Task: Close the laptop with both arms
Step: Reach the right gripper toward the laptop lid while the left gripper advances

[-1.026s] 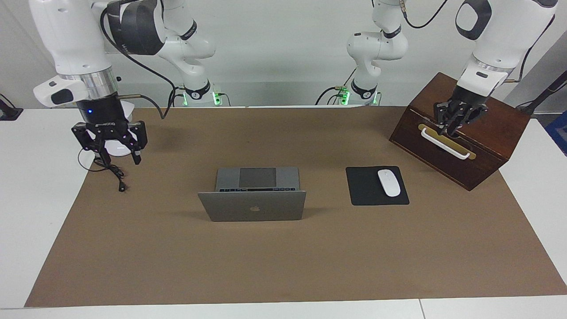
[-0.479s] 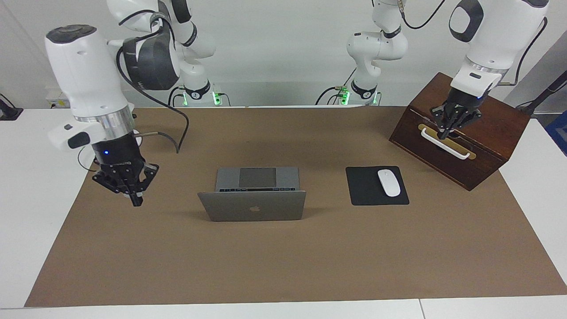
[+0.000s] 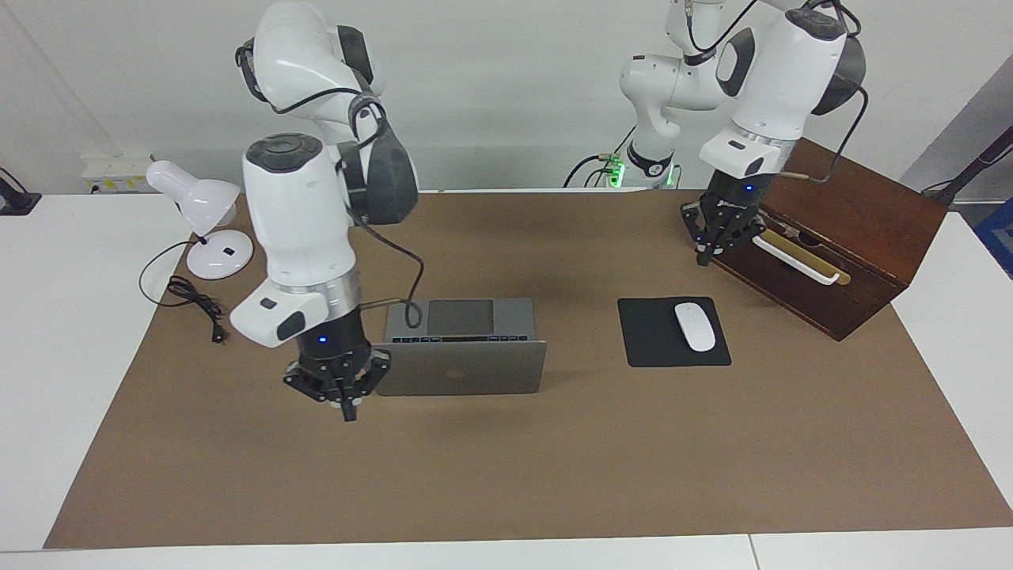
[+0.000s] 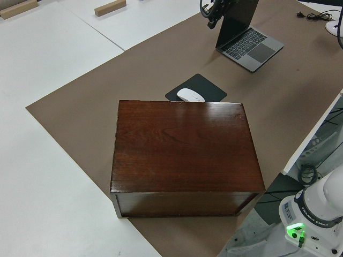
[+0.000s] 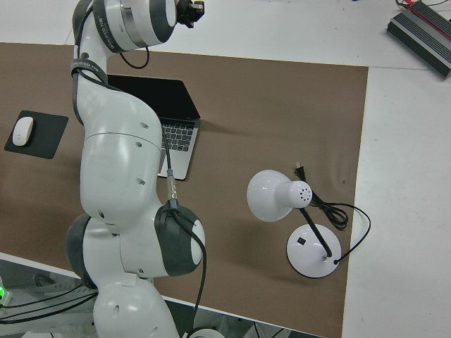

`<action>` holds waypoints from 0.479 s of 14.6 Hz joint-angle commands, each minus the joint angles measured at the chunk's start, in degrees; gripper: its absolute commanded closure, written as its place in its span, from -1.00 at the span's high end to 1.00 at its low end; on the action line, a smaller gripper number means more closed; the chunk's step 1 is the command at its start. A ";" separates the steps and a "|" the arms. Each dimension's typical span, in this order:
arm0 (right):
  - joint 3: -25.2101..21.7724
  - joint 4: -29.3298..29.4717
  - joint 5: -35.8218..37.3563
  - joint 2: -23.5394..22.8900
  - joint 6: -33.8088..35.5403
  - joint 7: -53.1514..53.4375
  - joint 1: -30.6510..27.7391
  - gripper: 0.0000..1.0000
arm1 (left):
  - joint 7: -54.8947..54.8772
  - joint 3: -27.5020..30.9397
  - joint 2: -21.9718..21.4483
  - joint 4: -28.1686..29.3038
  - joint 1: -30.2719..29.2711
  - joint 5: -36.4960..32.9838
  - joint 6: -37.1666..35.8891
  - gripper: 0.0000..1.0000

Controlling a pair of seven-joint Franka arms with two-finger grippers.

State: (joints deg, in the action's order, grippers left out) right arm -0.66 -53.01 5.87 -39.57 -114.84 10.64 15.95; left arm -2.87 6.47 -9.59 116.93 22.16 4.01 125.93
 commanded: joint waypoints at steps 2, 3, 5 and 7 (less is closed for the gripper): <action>-1.71 3.01 1.25 -2.70 1.38 8.33 5.14 -1.00 | 0.14 0.82 -8.24 14.62 4.81 0.74 12.48 -1.00; -1.71 3.01 1.34 -2.96 1.46 9.91 5.93 -1.00 | 0.14 0.82 -9.12 16.82 5.87 0.74 14.85 -1.00; -1.71 3.01 1.25 -3.49 1.55 12.28 6.55 -1.00 | 0.40 0.82 -10.18 20.25 8.24 0.74 19.42 -1.00; -1.10 2.92 1.16 -3.49 1.90 14.49 6.64 -1.00 | 0.49 0.82 -10.01 22.45 10.96 0.74 23.99 -1.00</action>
State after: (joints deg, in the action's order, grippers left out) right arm -2.17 -52.48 6.01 -41.76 -114.54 22.46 22.75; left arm -2.62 6.47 -17.47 135.02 29.89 4.12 144.78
